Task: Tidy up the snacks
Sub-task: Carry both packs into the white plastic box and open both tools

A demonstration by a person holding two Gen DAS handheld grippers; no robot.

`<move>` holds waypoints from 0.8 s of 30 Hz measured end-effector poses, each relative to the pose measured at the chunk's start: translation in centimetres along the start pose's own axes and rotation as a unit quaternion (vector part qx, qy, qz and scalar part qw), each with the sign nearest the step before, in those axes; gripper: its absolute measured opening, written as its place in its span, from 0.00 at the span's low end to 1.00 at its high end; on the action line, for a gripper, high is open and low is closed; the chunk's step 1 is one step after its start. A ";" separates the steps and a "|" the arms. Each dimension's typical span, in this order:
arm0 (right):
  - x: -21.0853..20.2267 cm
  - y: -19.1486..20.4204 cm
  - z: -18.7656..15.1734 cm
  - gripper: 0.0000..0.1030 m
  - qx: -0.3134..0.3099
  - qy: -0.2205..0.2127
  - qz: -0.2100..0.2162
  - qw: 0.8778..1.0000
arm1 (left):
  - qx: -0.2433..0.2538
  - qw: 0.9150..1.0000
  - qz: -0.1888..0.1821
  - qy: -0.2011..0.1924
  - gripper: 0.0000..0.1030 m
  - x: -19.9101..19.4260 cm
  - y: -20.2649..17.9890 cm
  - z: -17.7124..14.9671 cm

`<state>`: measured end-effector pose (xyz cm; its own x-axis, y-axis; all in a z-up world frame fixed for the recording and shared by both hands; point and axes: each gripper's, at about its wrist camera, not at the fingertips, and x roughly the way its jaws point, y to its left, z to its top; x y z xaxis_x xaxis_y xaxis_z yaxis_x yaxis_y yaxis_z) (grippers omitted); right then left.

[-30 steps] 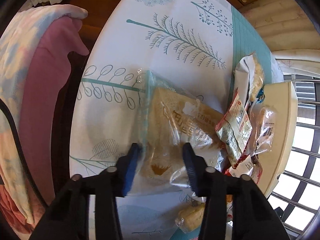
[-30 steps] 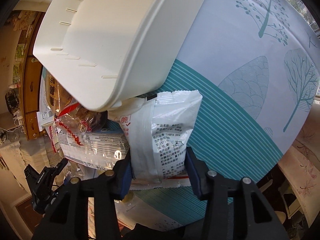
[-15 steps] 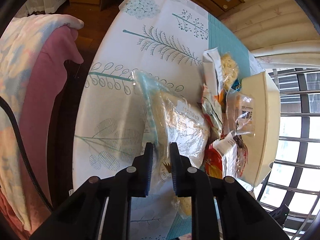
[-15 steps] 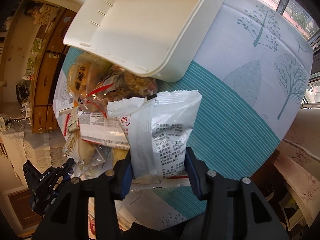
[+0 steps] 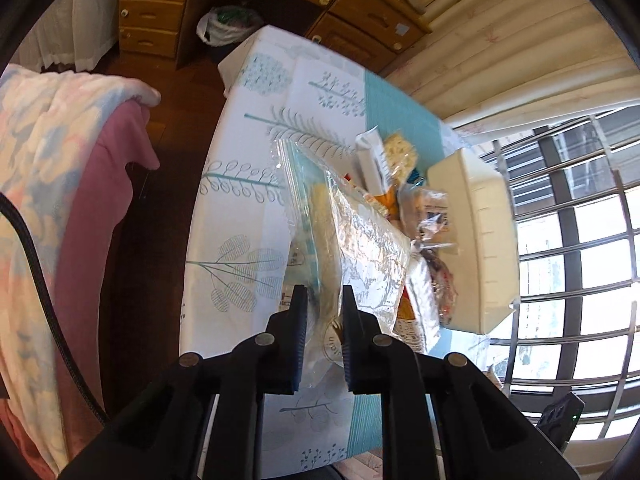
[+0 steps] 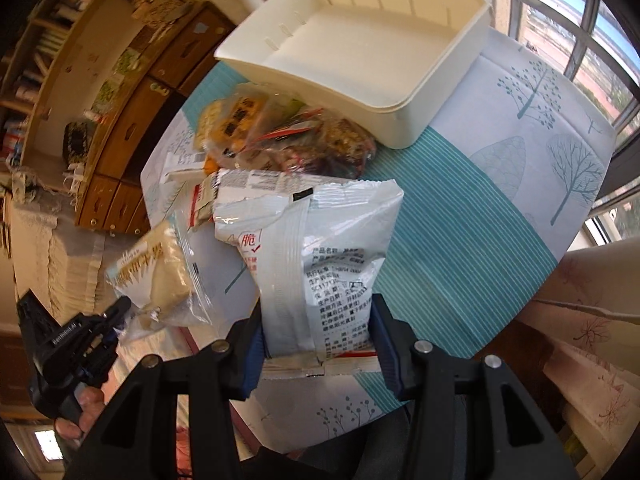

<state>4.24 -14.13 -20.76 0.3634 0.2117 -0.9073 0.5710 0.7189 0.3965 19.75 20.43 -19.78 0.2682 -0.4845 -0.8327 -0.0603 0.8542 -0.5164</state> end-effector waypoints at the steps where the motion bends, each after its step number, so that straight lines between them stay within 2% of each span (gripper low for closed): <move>1: -0.3 0.4 -0.4 0.46 -0.010 -0.007 0.000 1.000 | 0.005 1.000 -0.005 -0.005 0.12 -0.5 -0.2 -0.1; 6: -2.1 1.9 -2.0 0.46 -0.058 -0.043 0.004 0.997 | 0.025 0.999 -0.035 -0.026 0.12 -3.5 -1.3 -0.6; 10: -2.9 3.0 -1.9 0.46 -0.092 -0.069 0.013 0.993 | 0.043 0.997 -0.044 -0.047 0.12 -5.5 -2.7 -1.0; 16: -4.3 4.6 0.2 0.46 -0.150 -0.106 0.036 0.982 | 0.065 0.993 -0.053 -0.085 0.12 -8.4 -5.6 -1.7; 24: -6.6 5.1 4.1 0.47 -0.224 -0.147 0.043 0.962 | 0.083 0.983 -0.076 -0.146 0.12 -11.0 -11.5 -2.6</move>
<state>7.81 -14.57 -12.12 0.6257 0.1345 -0.7684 0.1787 0.9341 0.3090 14.97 15.45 -5.26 0.5282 -0.5549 -0.6427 0.1537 0.8069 -0.5704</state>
